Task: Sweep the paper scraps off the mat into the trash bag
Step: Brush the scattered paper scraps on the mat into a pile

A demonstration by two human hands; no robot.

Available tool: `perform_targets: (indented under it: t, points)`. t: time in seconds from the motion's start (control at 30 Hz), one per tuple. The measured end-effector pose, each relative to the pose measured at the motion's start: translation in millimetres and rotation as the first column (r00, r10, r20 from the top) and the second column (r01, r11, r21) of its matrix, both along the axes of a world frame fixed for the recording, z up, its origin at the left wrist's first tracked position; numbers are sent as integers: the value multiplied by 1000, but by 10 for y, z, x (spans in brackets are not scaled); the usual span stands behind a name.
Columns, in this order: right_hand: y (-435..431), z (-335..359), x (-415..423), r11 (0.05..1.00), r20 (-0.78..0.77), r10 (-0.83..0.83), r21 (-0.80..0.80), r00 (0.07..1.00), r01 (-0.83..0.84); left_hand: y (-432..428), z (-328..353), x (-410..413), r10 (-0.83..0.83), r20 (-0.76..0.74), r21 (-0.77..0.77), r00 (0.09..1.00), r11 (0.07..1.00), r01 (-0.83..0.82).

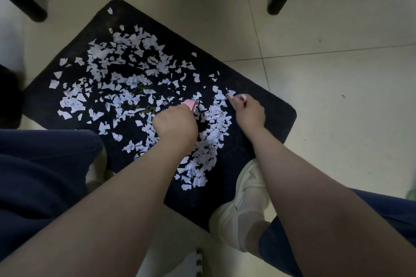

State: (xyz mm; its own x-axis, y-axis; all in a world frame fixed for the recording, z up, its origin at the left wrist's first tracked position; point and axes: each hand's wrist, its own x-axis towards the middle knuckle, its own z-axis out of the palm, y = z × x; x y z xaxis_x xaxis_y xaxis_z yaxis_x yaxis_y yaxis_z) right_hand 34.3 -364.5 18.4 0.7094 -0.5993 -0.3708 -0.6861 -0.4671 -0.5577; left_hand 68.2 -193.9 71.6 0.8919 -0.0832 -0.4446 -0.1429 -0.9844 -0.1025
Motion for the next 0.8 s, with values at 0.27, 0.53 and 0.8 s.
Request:
perform_targets:
  t: [0.27, 0.53, 0.8]
  points:
    - [-93, -25, 176, 923, 227, -298, -180, 927, 341, 11, -113, 107, 33, -21, -25, 999, 999, -33]
    - [158, -78, 178, 990, -7, 130, -60, 992, -130, -58, -56, 90, -45, -38, -42, 998, 998, 44]
    - [67, 449, 269, 960, 15, 261, -114, 965, -257, 109, 184, 123, -104, -53, 42, 993, 993, 106]
